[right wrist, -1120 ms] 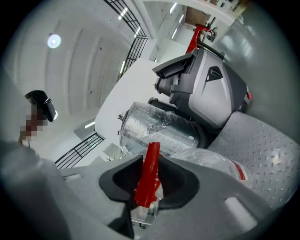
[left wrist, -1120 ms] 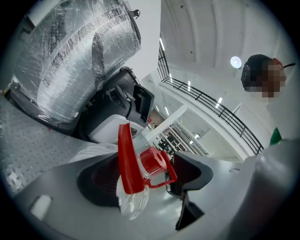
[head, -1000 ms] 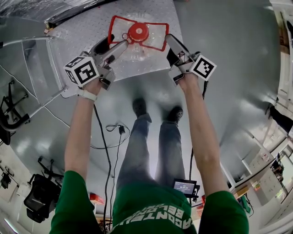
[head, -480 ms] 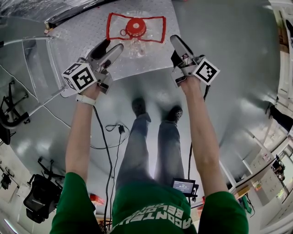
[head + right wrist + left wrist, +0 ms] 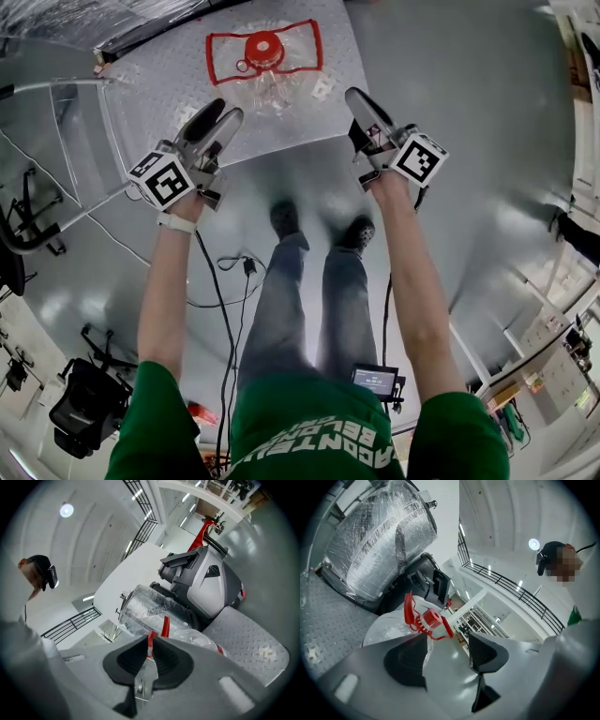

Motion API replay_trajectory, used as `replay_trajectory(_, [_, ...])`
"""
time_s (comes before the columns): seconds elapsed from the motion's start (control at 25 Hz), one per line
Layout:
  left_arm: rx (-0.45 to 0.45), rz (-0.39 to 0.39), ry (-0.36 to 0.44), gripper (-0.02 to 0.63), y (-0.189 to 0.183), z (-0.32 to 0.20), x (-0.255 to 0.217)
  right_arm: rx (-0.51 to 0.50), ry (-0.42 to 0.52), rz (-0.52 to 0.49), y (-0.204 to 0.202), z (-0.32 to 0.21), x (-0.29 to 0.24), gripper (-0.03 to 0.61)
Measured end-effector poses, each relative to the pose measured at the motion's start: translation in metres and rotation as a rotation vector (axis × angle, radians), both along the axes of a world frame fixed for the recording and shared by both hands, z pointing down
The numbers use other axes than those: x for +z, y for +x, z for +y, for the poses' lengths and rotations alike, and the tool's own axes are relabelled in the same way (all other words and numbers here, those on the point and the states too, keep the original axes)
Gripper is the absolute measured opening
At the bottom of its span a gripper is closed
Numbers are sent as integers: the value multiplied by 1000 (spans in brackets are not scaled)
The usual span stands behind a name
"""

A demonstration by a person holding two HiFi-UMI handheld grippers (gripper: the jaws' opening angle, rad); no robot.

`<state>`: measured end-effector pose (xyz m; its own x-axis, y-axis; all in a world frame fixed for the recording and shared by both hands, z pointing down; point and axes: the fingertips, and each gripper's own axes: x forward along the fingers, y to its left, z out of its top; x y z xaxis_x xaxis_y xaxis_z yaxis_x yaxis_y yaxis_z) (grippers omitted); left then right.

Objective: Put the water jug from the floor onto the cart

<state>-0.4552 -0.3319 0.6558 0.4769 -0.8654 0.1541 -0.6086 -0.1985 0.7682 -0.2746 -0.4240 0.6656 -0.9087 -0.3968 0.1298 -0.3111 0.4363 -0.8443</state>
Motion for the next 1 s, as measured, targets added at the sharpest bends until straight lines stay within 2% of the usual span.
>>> replay_trajectory(0.12, [14, -34, 26, 209, 13, 8, -19, -36, 56, 31, 9, 10, -11, -11])
replay_trajectory(0.32, [36, -71, 71, 79, 38, 27, -53, -98, 124, 51, 22, 30, -40, -11])
replay_trajectory(0.48, [28, -92, 99, 11, 51, 38, -79, -178, 183, 66, 26, 43, -67, -11])
replay_trajectory(0.76, [6, -127, 144, 11, 66, 52, -141, -322, 319, 99, 28, 55, -141, -11])
replay_trajectory(0.88, [1, -139, 154, 11, 77, 59, -169, -373, 381, 118, 39, 61, -176, -11])
replay_trajectory(1.0, [-2, -154, 197, 11, 87, 57, -206, -400, 441, 130, 53, 62, -212, -11])
